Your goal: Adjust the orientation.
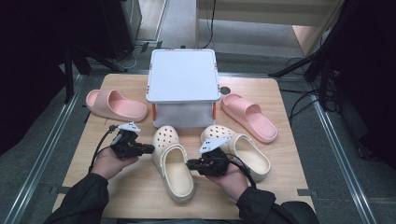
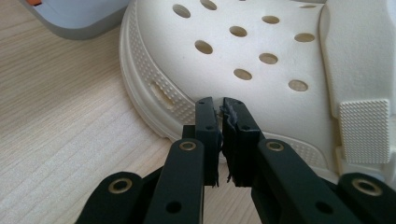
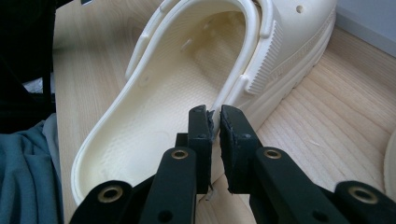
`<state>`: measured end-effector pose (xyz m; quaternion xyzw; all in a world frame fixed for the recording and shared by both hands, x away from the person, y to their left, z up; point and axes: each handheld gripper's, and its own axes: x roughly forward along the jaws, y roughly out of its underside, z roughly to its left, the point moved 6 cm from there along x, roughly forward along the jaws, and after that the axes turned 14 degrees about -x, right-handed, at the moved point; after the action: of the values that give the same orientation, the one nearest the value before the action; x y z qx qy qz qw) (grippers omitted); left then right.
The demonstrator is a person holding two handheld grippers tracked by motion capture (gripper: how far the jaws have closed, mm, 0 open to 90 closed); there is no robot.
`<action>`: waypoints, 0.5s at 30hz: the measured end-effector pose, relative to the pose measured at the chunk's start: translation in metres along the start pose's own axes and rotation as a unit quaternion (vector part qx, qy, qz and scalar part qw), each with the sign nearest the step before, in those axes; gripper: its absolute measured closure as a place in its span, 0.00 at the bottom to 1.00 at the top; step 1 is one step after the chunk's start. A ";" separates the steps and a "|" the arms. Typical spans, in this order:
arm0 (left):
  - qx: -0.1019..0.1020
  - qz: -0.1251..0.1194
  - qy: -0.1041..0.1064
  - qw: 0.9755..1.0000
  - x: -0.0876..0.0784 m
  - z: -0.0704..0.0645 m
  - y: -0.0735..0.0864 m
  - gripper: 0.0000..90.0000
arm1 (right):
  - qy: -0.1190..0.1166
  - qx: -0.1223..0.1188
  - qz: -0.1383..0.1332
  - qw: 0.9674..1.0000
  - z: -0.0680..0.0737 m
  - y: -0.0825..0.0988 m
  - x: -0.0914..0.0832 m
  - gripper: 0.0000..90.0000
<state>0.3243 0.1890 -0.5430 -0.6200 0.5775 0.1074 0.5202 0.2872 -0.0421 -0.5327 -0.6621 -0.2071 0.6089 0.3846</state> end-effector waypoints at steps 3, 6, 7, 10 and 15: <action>-0.002 -0.003 0.002 1.000 0.001 0.002 -0.002 0.94 | -0.002 0.004 -0.004 1.000 0.001 0.000 0.001 0.93; -0.013 -0.009 0.010 1.000 0.003 0.004 -0.004 0.94 | -0.003 0.004 -0.005 1.000 0.003 -0.001 0.002 0.92; -0.016 -0.011 0.012 1.000 0.004 0.004 -0.005 0.94 | -0.003 0.005 -0.006 1.000 0.004 -0.001 0.002 0.92; -0.020 -0.015 0.017 1.000 0.006 0.005 -0.007 0.94 | -0.004 0.011 -0.007 1.000 0.005 -0.001 0.002 0.92; -0.021 -0.016 0.021 0.999 0.009 0.006 -0.012 0.94 | -0.006 0.014 -0.012 1.000 0.009 -0.001 0.004 0.92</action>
<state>0.3398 0.1858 -0.5464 -0.6423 0.5756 0.0979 0.4966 0.2797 -0.0358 -0.5340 -0.6501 -0.2088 0.6113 0.4002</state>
